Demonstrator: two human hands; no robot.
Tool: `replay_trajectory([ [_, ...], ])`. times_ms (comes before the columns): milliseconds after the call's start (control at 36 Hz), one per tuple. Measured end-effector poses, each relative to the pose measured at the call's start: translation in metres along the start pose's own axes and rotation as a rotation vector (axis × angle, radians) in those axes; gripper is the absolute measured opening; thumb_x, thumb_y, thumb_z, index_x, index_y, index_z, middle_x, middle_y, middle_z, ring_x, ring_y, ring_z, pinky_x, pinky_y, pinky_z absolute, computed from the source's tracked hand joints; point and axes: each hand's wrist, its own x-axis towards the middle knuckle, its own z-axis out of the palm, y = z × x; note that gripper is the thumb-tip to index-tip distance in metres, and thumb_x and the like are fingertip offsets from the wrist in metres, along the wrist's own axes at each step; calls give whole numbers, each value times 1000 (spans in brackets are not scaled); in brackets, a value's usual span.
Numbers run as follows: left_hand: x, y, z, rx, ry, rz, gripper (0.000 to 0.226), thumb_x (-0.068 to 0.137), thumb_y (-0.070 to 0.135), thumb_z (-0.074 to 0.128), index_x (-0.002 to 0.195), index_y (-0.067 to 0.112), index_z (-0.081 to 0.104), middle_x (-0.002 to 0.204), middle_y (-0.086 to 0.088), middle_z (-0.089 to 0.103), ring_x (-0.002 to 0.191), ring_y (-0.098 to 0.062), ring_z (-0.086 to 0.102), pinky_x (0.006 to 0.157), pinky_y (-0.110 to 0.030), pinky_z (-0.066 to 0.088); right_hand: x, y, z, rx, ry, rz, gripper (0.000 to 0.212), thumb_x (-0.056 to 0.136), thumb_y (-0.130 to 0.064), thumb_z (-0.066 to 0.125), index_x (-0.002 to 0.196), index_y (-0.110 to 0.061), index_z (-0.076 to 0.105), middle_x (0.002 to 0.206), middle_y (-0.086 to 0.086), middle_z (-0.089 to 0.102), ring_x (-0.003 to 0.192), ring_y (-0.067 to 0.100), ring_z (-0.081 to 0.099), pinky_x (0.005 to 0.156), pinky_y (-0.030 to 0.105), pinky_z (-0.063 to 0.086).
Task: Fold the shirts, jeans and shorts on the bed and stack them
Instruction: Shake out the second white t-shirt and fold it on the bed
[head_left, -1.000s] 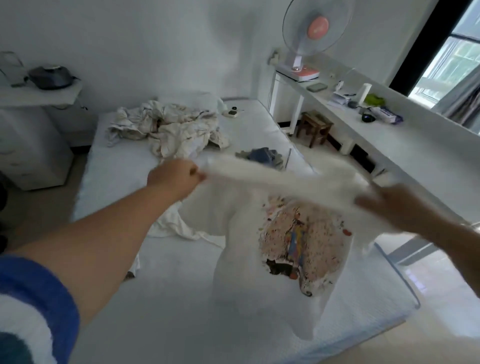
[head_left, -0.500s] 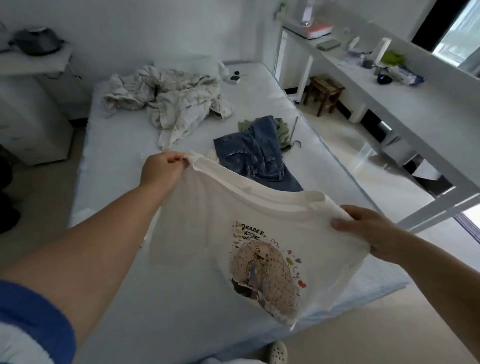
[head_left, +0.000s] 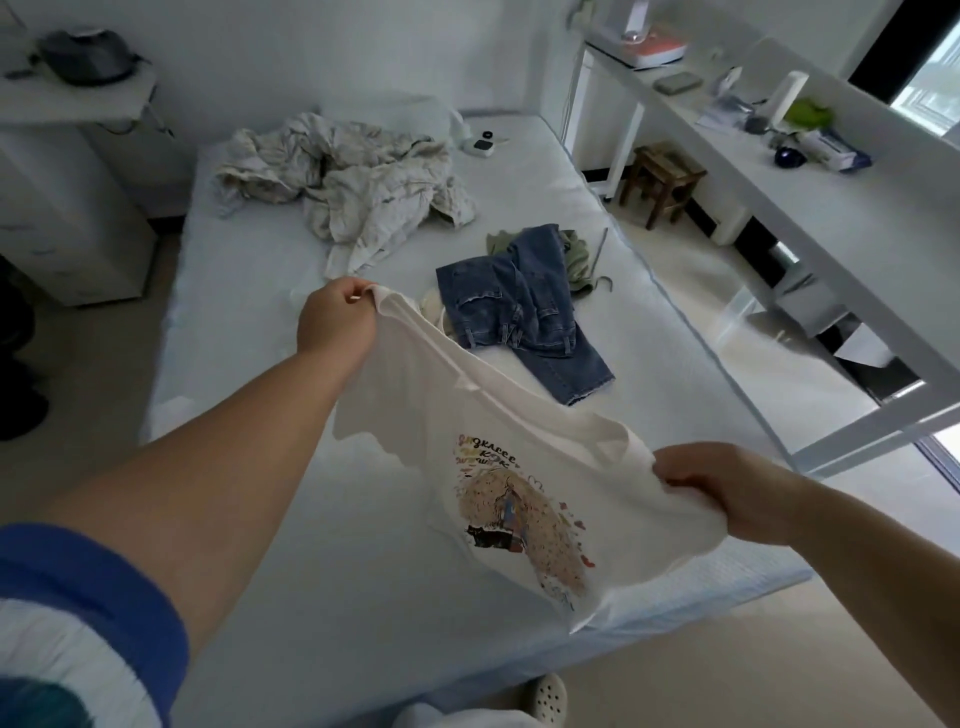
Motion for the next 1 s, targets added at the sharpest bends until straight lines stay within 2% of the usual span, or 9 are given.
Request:
replay_trajectory([
  [139,0,0,5,-135,5,-84,15,90,18,52,89,23,66,100,-6,65,65,-10,57,69,-38,59,5,5,5,81,87,20,25,59,-18,54,66,2,67,69,17,62,59,27,62,51,30,50],
  [222,1,-1,5,-173,-25,-101,15,89,17,54,87,24,67,87,3,65,72,-11,60,78,-40,58,7,8,-1,-92,53,42,26,68,-3,54,85,11,68,85,24,68,73,32,66,59,33,53],
  [306,-1,-1,4,-111,-65,-43,18,88,19,54,92,22,70,89,3,65,91,-21,62,86,-42,53,5,9,1,-188,-11,60,30,74,11,47,71,0,75,76,15,70,67,23,67,56,29,53],
  [417,2,-1,3,-56,-79,13,20,89,19,52,96,20,71,91,3,64,93,-22,62,85,-38,52,1,3,5,-338,-121,49,24,76,6,58,84,-6,77,85,11,73,77,21,68,65,28,52],
  [472,3,-1,3,-34,-75,35,20,89,18,53,97,20,71,88,3,63,88,-21,61,76,-31,49,-3,-2,10,-369,-120,41,17,72,-11,67,85,-11,77,84,5,73,77,16,68,66,24,51],
  [556,5,-2,1,-30,-66,49,19,89,19,54,97,21,71,84,5,62,83,-16,57,69,-25,41,-7,-12,20,-464,-46,34,19,58,-31,69,74,-24,77,73,-6,71,68,7,65,61,15,47],
  [667,6,-2,0,-28,-74,74,19,89,19,56,100,21,72,87,7,62,84,-12,56,68,-20,38,-3,-19,30,-782,125,16,18,70,-28,72,64,-44,71,71,-22,68,62,-9,59,56,7,40],
  [806,8,-3,-4,-64,-78,63,18,87,19,58,98,23,72,89,9,62,85,-11,57,67,-17,40,4,-20,32,-946,240,-4,15,75,-26,71,63,-34,67,70,-17,65,61,-6,55,52,7,38],
  [1000,18,-9,-16,-143,-121,17,17,80,20,66,72,35,69,83,11,65,95,-16,63,89,-35,52,-5,-32,18,-821,387,-70,16,78,-20,72,65,-28,68,63,-14,65,59,-1,56,52,8,38],
])
